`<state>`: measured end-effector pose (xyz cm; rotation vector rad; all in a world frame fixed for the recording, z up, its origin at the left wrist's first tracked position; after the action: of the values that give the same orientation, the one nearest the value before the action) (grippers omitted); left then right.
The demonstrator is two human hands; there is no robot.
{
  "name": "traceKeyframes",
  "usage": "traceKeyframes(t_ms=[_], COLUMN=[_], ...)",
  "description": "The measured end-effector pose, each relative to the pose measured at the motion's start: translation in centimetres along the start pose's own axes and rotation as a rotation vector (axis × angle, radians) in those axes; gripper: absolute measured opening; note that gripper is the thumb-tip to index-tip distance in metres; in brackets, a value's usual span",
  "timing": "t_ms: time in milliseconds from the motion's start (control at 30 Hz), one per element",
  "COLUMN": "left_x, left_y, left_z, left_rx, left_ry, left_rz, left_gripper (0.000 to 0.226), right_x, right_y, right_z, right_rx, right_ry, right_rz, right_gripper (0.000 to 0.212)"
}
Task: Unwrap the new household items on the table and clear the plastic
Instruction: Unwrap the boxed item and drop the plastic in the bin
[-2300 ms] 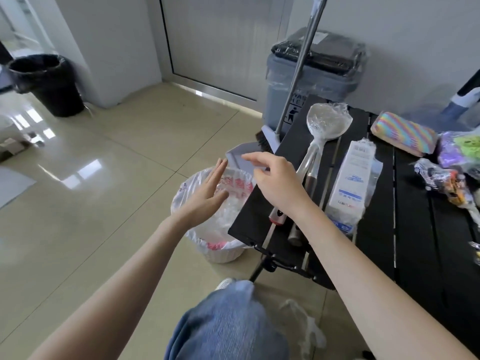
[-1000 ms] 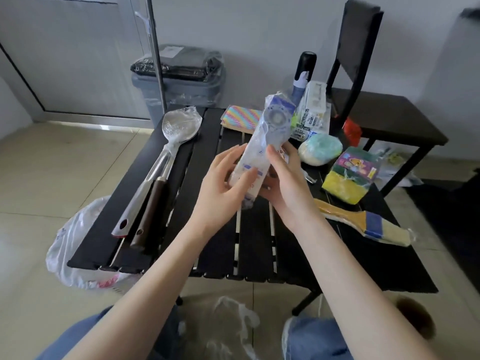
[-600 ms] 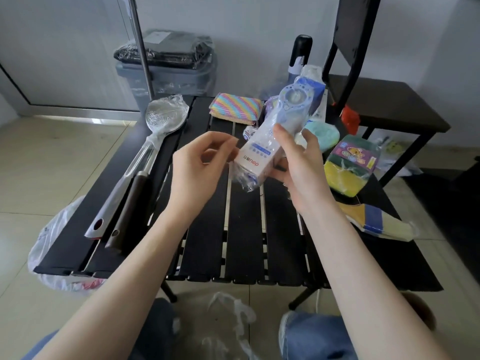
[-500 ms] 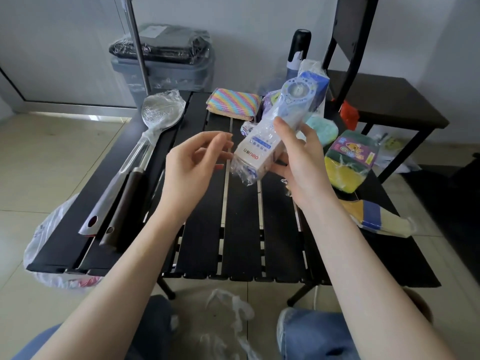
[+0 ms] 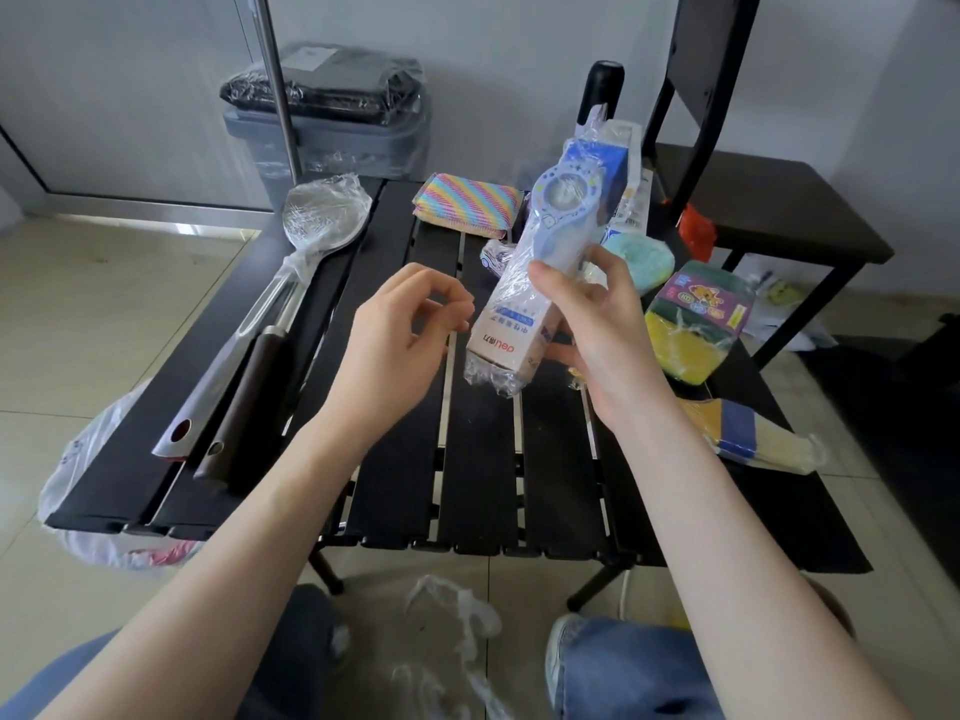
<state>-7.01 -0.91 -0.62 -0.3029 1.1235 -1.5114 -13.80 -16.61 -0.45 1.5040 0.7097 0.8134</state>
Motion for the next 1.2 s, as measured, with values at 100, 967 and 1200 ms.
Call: traceKeyframes(t_ms=[100, 967, 1200], left_x=[-0.2, 1.2, 0.0], left_y=[-0.4, -1.6, -0.9], left_z=[0.0, -0.3, 0.0], left_rx=[0.069, -0.544, -0.434], left_ry=[0.097, 0.062, -0.009], left_rz=[-0.026, -1.032, -0.376], left_gripper=[0.017, 0.018, 0.018], right_x=[0.0, 0.2, 0.3], right_y=[0.0, 0.5, 0.7], right_z=[0.0, -0.1, -0.4], right_rx=[0.008, 0.004, -0.108], right_ry=[-0.003, -0.008, 0.051], right_rz=[0.01, 0.111, 0.096], right_gripper=[0.057, 0.065, 0.08])
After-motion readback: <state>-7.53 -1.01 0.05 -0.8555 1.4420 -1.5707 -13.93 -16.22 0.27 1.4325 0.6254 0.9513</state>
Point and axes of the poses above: each hand's wrist, its own z-axis towards the middle knuckle, its own x-axis out of the palm, y = z × x, the point moved 3 cm from there along z, towards the middle knuckle, and after that the axes turned 1 degree about x, right-handed, at the moved point
